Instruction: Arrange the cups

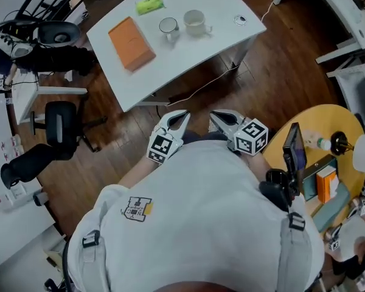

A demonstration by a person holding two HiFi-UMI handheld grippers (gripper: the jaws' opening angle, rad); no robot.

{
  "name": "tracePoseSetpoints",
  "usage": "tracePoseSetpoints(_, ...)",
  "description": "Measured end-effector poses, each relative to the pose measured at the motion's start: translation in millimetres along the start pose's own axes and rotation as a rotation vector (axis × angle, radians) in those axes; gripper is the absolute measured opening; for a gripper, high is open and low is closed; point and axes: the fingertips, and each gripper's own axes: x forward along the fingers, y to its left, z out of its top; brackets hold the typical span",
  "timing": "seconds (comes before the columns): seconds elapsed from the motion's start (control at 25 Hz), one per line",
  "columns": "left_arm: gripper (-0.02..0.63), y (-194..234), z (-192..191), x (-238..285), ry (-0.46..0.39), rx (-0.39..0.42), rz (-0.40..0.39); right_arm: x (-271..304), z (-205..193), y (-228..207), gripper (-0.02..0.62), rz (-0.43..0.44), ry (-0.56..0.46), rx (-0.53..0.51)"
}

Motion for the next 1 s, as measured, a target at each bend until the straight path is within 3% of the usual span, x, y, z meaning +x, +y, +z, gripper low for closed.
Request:
tracePoseSetpoints(0.36,0.0,91,5,29,-0.015,-0.042,0.122,67,30,-43,0.0,0.034,0.072,-0.027)
tracePoseSetpoints(0.8,0.0,222,14,82,-0.005,-0.057,0.249,144,99,-82,0.0,-0.046,0.131,-0.165)
tracePoseSetpoints(1.0,0.164,251,13,128,0.057,-0.112,0.298,148,116,-101,0.0,-0.041,0.199,-0.21)
